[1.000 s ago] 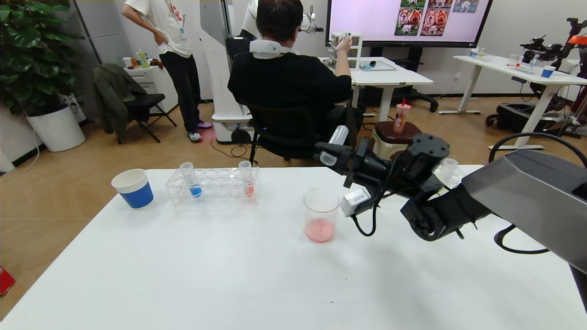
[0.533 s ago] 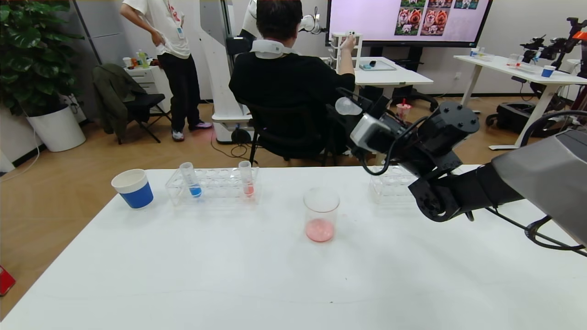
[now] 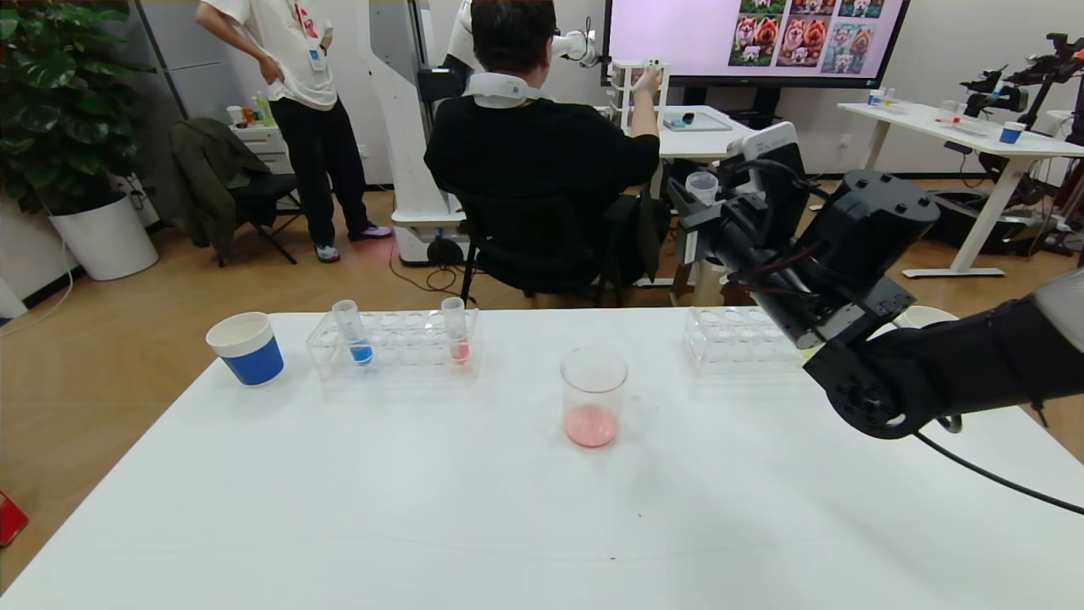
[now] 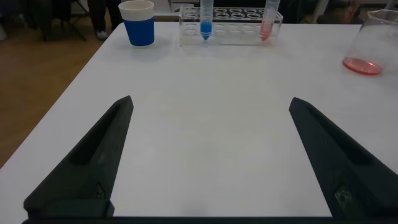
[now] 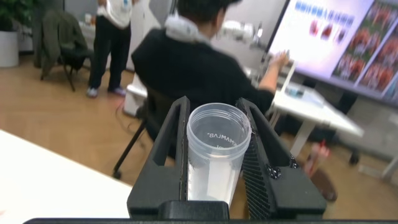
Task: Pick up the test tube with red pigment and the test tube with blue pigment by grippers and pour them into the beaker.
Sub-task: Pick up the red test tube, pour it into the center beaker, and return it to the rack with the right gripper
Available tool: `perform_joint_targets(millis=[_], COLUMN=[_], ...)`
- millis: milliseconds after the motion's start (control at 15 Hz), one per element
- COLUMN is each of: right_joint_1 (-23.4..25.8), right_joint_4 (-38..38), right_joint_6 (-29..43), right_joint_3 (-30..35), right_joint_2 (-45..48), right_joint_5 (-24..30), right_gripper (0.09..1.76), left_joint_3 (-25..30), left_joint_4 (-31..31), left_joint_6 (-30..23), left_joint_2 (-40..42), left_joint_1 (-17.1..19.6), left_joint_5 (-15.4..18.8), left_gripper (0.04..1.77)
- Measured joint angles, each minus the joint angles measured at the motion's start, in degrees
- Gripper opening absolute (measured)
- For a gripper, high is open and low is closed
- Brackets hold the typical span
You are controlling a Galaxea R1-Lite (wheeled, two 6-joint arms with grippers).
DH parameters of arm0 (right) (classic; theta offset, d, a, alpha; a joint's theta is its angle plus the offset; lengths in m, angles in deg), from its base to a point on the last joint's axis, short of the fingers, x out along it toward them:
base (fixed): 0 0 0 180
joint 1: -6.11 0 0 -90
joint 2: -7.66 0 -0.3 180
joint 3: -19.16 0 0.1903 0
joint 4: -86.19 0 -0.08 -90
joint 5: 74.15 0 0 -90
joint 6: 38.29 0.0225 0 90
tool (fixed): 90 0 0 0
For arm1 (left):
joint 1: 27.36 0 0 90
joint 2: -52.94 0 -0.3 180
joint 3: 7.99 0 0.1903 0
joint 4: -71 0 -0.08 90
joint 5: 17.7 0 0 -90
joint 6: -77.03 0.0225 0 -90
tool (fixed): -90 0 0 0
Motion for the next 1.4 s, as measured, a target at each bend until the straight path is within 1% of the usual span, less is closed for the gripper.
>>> perform_joint_targets(millis=[133,200,333,467,600,733,867,1067,1200,1400], right_joint_1=[-0.3,-0.3,-0.5,-0.4,-0.4,0.2,1.9,7.9,14.5,26.8], right_joint_4=[9.1,13.2,20.0,21.9,22.1,21.4,20.6,20.6,20.8,21.1], right_joint_6=[7.0,10.2,14.6,15.8,16.2,16.3,16.3,16.3,16.3,16.2], right_joint_3=[3.3,4.5,8.0,13.1,18.1,21.7,24.1,26.6,27.9,28.1], right_joint_2=[3.9,5.9,10.4,14.7,18.7,21.4,23.3,25.8,27.4,28.4], right_joint_5=[-5.0,-6.1,-6.1,-3.3,-0.7,-0.2,0.1,2.4,5.8,13.1], right_gripper=[0.51,0.51,0.51,0.51,0.51,0.51,0.51,0.51,0.51,0.51], left_joint_3=[0.0,0.0,0.0,0.0,0.0,0.0,0.0,0.0,0.0,0.0], left_joint_4=[0.0,0.0,0.0,0.0,0.0,0.0,0.0,0.0,0.0,0.0], left_joint_6=[0.0,0.0,0.0,0.0,0.0,0.0,0.0,0.0,0.0,0.0], left_joint_2=[0.0,0.0,0.0,0.0,0.0,0.0,0.0,0.0,0.0,0.0], left_joint_1=[0.0,0.0,0.0,0.0,0.0,0.0,0.0,0.0,0.0,0.0], left_joint_5=[0.0,0.0,0.0,0.0,0.0,0.0,0.0,0.0,0.0,0.0], left_gripper=[1.75,1.75,1.75,1.75,1.75,1.75,1.75,1.75,1.75,1.75])
